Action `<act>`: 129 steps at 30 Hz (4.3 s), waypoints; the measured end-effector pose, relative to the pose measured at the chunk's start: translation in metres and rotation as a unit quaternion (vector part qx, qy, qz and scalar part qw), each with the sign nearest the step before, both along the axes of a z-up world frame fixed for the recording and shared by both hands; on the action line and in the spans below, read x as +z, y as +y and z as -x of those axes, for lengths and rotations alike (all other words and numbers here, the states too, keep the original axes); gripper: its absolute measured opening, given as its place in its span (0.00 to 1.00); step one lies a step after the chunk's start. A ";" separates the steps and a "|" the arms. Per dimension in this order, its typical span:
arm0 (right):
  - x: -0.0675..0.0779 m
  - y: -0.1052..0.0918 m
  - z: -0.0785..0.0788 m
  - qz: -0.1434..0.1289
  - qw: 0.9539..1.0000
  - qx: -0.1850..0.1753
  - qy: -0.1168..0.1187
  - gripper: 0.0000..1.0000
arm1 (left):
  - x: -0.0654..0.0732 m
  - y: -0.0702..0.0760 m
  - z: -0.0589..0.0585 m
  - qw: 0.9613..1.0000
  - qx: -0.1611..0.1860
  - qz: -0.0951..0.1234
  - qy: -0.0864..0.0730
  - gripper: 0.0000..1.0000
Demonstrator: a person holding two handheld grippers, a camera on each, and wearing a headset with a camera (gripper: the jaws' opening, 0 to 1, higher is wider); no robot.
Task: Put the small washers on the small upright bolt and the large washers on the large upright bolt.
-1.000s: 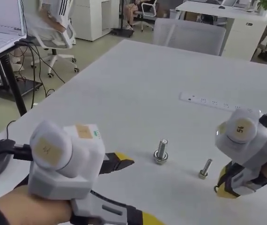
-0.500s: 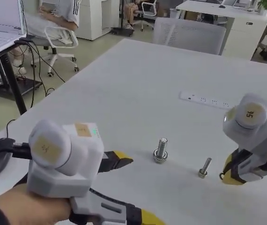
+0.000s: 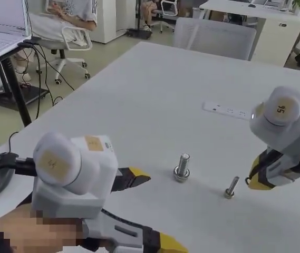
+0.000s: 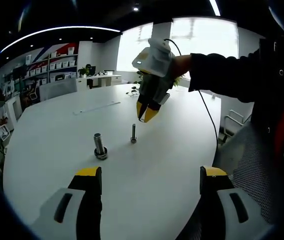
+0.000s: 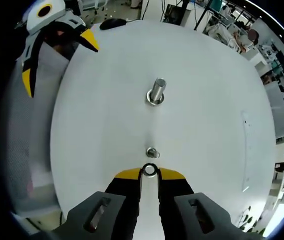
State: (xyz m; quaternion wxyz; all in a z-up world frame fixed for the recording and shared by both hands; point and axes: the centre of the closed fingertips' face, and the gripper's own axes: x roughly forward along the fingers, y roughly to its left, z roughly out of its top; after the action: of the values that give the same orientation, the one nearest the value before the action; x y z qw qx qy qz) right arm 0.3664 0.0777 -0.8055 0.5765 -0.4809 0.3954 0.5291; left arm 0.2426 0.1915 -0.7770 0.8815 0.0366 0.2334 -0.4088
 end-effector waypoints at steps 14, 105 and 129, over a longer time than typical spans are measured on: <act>0.001 0.010 -0.007 0.006 1.000 0.016 -0.004 0.14 | 0.000 0.000 0.000 1.000 0.003 0.000 -0.001 0.80; -0.060 0.014 -0.010 0.027 0.998 0.017 0.047 0.15 | -0.007 0.006 -0.001 1.000 0.013 -0.004 0.017 0.80; -0.052 0.012 -0.005 -0.016 0.999 -0.013 0.050 0.32 | -0.008 0.004 0.000 1.000 0.008 -0.005 0.017 0.80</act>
State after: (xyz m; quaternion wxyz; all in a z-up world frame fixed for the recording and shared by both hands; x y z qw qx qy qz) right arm 0.3716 0.0893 -0.8580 0.5704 -0.4394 0.4214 0.5513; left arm 0.2430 0.1953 -0.7850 0.8806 0.0323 0.2511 -0.4007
